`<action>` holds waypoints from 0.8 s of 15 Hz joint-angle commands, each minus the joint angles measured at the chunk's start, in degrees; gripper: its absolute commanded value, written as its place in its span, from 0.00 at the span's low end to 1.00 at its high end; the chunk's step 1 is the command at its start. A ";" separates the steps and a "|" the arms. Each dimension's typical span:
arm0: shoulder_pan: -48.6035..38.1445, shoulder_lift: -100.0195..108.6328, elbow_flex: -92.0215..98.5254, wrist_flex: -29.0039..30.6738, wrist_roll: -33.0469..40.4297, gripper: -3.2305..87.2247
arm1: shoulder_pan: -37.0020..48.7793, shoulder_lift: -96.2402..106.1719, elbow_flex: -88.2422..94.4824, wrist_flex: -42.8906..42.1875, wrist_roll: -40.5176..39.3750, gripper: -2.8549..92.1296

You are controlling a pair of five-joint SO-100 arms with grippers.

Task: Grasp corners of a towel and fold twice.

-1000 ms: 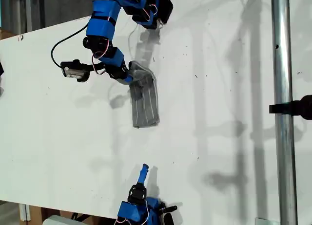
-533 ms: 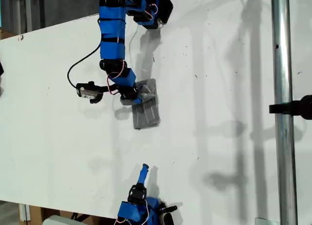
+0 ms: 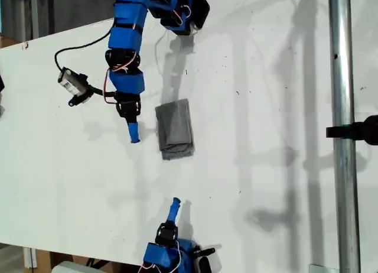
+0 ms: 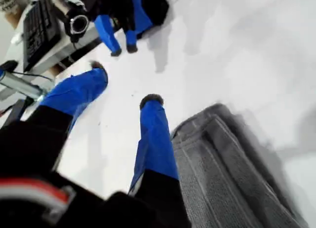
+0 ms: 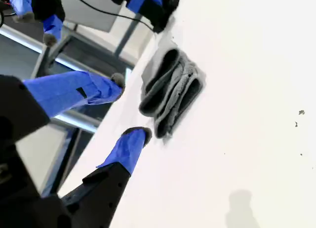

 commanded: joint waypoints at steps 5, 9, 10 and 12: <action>0.18 0.35 10.02 -4.57 -5.01 0.13 | 4.75 41.66 37.71 25.05 5.45 0.03; 1.67 0.35 12.22 2.90 -13.10 0.13 | 4.66 57.48 57.74 29.62 17.05 0.03; 0.44 0.09 12.22 7.03 -22.59 0.13 | 5.27 62.23 63.28 29.53 24.61 0.03; 0.44 0.26 12.22 6.94 -4.04 0.13 | 5.19 80.95 64.42 49.57 31.29 0.13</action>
